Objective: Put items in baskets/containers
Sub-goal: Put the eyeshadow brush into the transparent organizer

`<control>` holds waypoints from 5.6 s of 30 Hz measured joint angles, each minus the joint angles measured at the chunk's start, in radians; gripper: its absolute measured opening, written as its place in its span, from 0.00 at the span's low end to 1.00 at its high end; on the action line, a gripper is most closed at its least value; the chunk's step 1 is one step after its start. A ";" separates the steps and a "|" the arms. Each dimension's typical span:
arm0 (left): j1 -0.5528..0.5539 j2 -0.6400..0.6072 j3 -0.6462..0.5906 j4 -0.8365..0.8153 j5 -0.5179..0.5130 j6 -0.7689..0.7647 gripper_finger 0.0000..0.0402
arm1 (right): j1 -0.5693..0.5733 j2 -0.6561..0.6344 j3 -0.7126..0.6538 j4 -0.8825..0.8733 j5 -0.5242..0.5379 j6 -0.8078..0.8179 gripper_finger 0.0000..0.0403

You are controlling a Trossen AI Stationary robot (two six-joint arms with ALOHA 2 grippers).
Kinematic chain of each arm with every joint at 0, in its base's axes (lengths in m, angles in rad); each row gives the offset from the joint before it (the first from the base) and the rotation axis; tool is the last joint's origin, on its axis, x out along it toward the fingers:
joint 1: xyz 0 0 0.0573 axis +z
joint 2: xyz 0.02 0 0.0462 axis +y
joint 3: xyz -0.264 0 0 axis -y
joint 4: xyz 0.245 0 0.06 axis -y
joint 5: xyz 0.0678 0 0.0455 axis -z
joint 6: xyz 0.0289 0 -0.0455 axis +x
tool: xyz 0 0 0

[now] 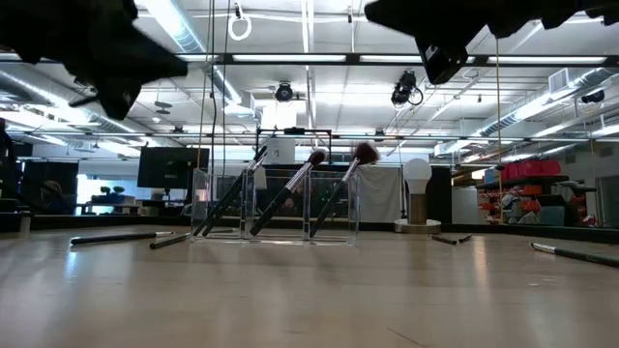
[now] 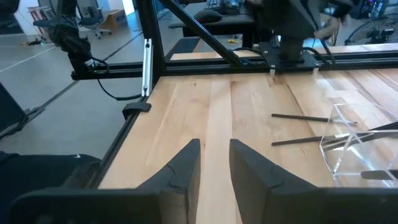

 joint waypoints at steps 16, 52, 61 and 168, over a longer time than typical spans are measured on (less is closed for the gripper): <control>0.012 0.440 0.098 0.490 0.100 0.177 0.03 | -0.154 0.315 0.045 0.528 0.023 0.005 0.43; 0.057 0.542 0.247 0.449 0.253 0.261 0.06 | -0.109 0.359 0.140 0.566 -0.051 -0.153 0.15; 0.058 0.541 0.246 0.445 0.238 0.263 0.20 | -0.088 0.209 0.140 0.236 0.053 -0.131 0.04; 0.077 0.554 0.246 0.368 0.193 0.203 0.49 | -0.337 0.027 0.139 -0.611 0.234 0.137 0.01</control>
